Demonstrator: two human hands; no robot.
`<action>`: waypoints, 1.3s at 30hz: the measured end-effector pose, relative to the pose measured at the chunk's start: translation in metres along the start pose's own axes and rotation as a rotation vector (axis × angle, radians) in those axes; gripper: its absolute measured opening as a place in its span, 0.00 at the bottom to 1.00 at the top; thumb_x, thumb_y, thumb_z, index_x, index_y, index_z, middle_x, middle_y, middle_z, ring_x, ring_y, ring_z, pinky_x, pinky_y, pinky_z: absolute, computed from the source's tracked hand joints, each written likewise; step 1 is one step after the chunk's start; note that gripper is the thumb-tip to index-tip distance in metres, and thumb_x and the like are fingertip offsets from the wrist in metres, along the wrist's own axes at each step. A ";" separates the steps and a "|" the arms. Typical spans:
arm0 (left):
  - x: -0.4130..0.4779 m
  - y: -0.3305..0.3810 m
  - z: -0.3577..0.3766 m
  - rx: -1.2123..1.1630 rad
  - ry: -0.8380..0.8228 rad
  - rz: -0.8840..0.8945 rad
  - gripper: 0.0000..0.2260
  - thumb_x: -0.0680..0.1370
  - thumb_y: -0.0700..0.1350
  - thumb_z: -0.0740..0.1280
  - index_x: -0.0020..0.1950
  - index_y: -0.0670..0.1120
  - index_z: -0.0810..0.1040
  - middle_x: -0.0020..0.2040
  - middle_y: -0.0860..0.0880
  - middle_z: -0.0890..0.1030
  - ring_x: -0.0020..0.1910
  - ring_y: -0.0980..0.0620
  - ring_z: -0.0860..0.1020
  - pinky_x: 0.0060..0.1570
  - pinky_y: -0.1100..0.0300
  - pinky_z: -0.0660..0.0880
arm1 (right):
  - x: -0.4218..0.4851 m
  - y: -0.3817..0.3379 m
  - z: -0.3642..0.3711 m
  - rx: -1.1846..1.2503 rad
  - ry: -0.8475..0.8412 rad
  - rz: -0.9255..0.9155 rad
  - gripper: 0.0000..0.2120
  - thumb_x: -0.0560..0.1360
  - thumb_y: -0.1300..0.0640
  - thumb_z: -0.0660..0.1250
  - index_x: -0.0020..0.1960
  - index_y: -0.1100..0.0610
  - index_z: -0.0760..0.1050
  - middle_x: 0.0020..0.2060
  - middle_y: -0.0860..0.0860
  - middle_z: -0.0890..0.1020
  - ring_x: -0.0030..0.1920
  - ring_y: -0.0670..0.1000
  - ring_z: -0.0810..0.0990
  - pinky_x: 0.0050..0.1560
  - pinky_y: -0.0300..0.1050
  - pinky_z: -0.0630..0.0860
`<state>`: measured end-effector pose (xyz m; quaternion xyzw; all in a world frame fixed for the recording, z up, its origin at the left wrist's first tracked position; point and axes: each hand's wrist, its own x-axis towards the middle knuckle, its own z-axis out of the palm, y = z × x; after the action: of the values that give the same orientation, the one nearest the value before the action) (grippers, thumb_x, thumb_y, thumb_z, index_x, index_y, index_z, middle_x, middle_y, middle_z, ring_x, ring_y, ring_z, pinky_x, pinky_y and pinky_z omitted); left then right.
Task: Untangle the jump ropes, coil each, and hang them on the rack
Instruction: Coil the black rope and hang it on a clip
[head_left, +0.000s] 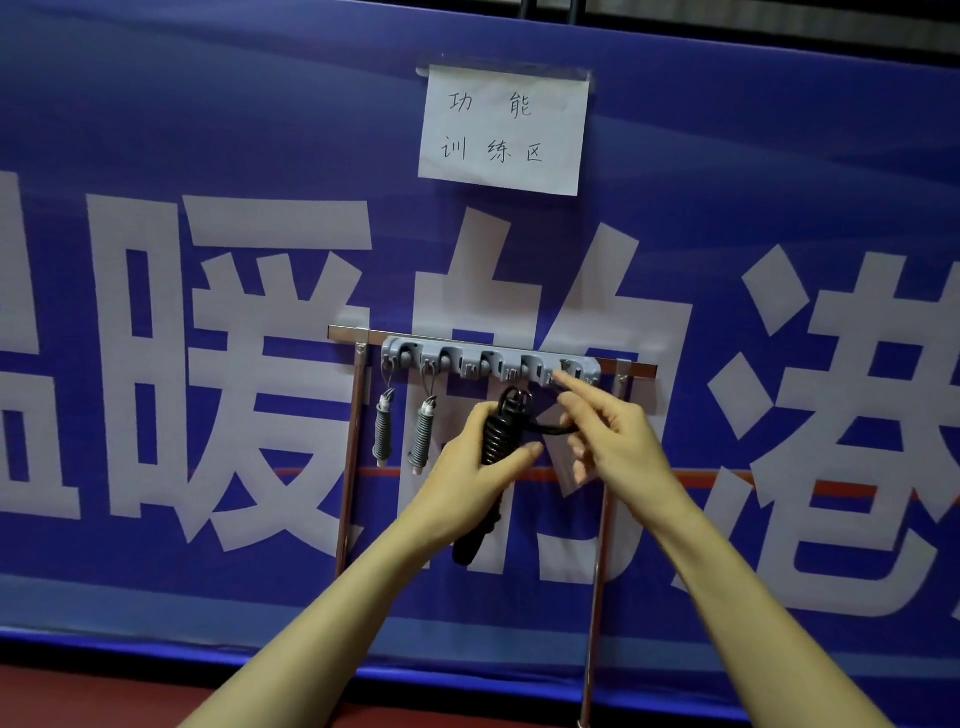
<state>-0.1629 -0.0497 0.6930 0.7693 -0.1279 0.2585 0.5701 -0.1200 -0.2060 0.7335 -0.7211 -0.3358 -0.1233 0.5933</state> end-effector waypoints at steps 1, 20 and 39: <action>-0.001 0.000 0.000 -0.015 -0.024 0.003 0.14 0.77 0.50 0.69 0.60 0.53 0.70 0.39 0.49 0.75 0.33 0.51 0.75 0.31 0.57 0.77 | -0.001 0.001 -0.002 -0.079 0.005 -0.055 0.16 0.81 0.56 0.61 0.67 0.47 0.74 0.35 0.51 0.73 0.27 0.45 0.70 0.26 0.38 0.72; 0.003 0.002 -0.010 0.063 -0.099 0.051 0.13 0.78 0.44 0.68 0.61 0.51 0.71 0.39 0.48 0.76 0.34 0.54 0.74 0.34 0.60 0.74 | -0.007 -0.003 -0.003 -0.428 0.011 -0.464 0.09 0.79 0.63 0.64 0.58 0.59 0.78 0.44 0.41 0.80 0.48 0.33 0.78 0.46 0.25 0.72; 0.004 0.007 -0.022 0.211 -0.237 0.109 0.16 0.78 0.42 0.68 0.61 0.57 0.70 0.41 0.53 0.77 0.30 0.63 0.72 0.32 0.68 0.71 | -0.001 0.004 -0.006 -0.298 -0.069 -0.431 0.08 0.76 0.64 0.67 0.53 0.56 0.81 0.46 0.45 0.77 0.46 0.43 0.78 0.45 0.34 0.75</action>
<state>-0.1684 -0.0307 0.7053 0.8419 -0.2081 0.2084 0.4521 -0.1170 -0.2123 0.7317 -0.7162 -0.4798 -0.2701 0.4288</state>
